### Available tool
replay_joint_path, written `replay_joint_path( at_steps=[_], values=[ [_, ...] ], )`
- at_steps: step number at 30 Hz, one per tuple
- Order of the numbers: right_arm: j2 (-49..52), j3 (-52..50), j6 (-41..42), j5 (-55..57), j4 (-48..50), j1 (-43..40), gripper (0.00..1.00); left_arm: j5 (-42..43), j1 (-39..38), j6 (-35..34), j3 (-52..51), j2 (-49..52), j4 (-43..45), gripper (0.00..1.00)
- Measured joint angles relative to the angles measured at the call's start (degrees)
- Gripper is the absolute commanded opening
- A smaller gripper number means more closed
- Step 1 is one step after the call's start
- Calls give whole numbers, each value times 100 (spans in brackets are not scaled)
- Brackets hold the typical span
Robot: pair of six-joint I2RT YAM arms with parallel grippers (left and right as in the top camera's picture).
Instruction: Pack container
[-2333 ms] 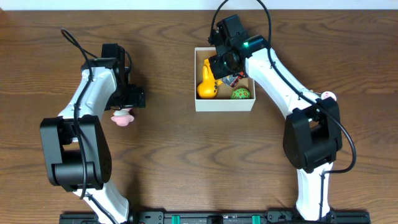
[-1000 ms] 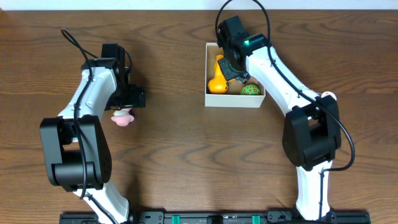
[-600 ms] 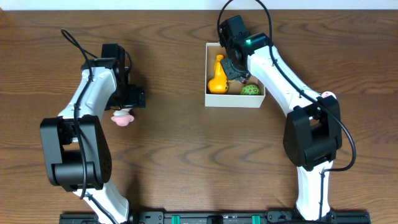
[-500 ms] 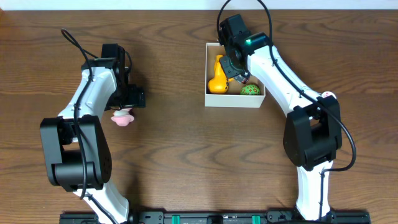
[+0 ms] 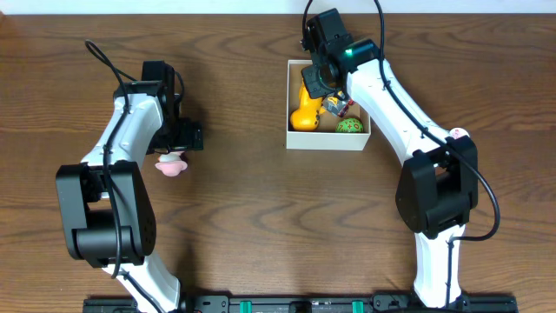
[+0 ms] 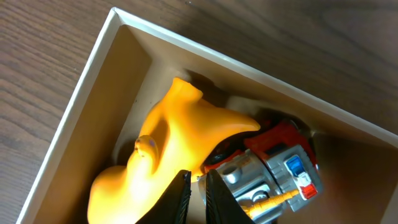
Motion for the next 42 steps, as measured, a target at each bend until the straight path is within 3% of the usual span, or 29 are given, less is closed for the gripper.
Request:
replay_joint_path(
  at_steps=[42],
  values=[
    [177, -245, 87, 105, -717, -122, 6, 0, 0, 0, 0, 0, 0, 98]
  ],
)
